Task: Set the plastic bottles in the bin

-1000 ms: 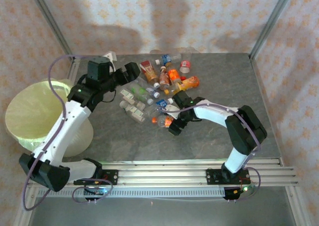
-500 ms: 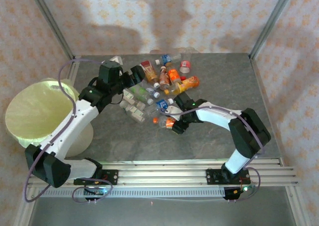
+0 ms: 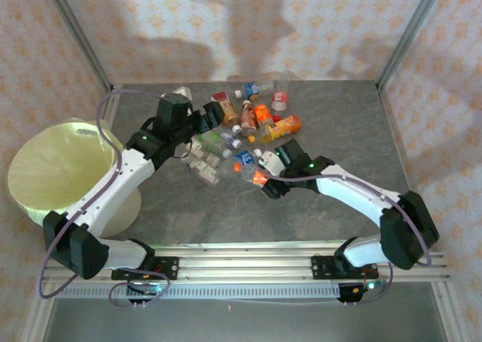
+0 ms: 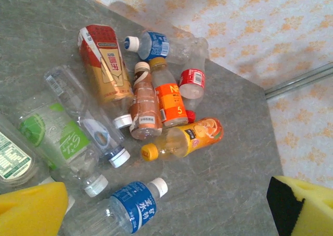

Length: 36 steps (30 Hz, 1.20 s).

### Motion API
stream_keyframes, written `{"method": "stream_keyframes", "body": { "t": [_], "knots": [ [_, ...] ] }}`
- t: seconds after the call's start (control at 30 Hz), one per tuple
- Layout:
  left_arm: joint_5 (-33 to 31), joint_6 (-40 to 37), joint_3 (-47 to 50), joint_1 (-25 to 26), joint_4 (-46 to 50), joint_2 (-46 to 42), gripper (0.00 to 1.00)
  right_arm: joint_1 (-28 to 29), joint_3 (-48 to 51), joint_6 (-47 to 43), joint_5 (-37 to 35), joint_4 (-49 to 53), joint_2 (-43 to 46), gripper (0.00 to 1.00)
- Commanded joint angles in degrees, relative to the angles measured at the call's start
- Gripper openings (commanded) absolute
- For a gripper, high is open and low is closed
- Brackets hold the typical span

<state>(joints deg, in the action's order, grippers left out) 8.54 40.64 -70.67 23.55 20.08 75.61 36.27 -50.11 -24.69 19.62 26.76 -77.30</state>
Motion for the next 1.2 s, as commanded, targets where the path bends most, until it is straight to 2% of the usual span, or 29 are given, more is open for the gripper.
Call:
{"method": "stream_keyframes", "body": {
  "t": [0.0,0.1,0.23,0.43,0.53,0.6,0.73,0.97,1.03,1.17],
  "knots": [
    [-0.77,-0.3,1.0,0.89,-3.29,0.32,1.0,-0.9,2.19,9.89,-1.25,-7.04,3.36,0.31],
    [1.09,-0.77,1.41,1.4,-5.07,0.6,1.0,-2.53,4.39,18.53,-1.0,-14.98,5.41,0.29],
    [2.56,-3.32,0.39,2.9,-4.91,1.52,1.0,-6.32,5.95,30.75,5.29,-24.01,5.22,0.29],
    [9.02,-6.38,-0.97,4.39,-7.1,3.88,1.0,-8.68,6.51,40.07,12.21,-32.9,3.05,0.28],
    [7.78,-6.96,-2.12,5.1,-6.6,5.26,1.0,-9.29,8.66,47.09,14.36,-42.4,2.78,0.27],
    [9.84,-6.81,-2.68,5.2,-7.65,6.35,1.0,-9.29,8.85,50.34,16.56,-46.8,1.82,0.27],
    [14.73,-6.11,-3.69,6.6,-11.15,8.94,1.0,-9.02,7.45,52.2,21.34,-49.66,-0.15,0.28],
    [14.17,-3.66,-6.84,7.43,-12.28,13.7,0.99,-8.59,4.6,49.23,27.03,-50.85,-1.03,0.31],
    [12.55,-1.85,-6.61,7.49,-13.74,14.26,0.96,-8.24,4.18,48.87,27.07,-51.44,-1.11,0.31],
    [14.19,-0.74,-6.66,7.59,-14.93,15.71,0.91,-7.75,4.05,48.23,25.24,-51.55,-1.64,0.32]
  ]
}}
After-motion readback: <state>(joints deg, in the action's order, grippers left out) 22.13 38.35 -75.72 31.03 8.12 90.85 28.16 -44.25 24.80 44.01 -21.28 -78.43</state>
